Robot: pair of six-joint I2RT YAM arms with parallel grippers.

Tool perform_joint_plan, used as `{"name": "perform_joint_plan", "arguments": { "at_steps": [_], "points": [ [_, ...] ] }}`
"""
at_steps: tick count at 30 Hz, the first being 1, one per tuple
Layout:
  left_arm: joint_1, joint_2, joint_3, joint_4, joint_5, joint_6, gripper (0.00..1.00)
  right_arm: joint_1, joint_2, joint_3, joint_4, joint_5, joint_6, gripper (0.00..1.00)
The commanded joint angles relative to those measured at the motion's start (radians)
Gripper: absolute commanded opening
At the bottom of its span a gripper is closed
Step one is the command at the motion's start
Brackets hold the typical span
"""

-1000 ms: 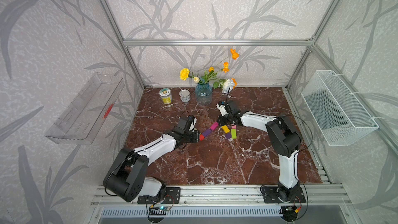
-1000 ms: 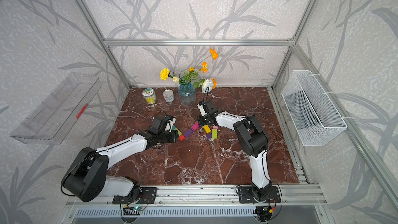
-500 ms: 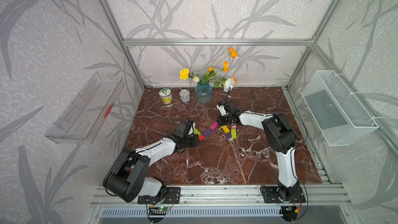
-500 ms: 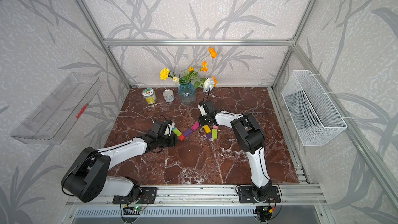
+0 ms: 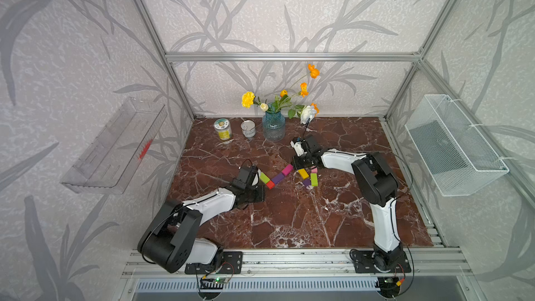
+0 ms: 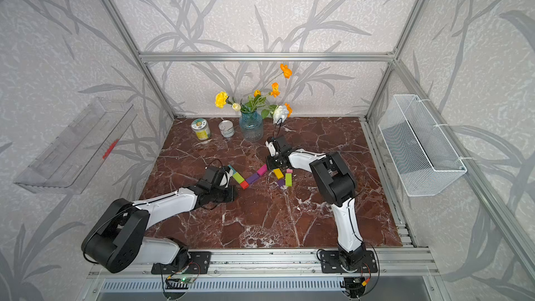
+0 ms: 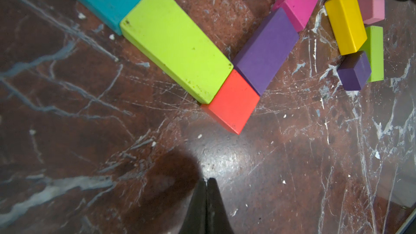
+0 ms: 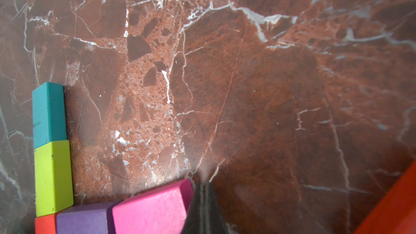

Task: Assemble the letter v with building blocks
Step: Assemble the building block at the center of the board.

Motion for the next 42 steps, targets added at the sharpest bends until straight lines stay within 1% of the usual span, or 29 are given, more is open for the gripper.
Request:
{"name": "perform_joint_plan", "arguments": {
  "at_steps": [1,12,42],
  "points": [
    [-0.001,0.002,-0.008,0.007,-0.009,-0.006,0.0,-0.004,0.007,-0.002,0.002,-0.012,0.003,0.0],
    [-0.001,0.038,-0.004,0.021,-0.003,-0.008,0.0,-0.003,0.001,-0.021,0.013,-0.019,0.009,0.0],
    [0.0,0.081,0.011,0.026,0.005,-0.003,0.0,-0.004,-0.01,-0.057,0.027,-0.035,0.019,0.0]
  ]
}}
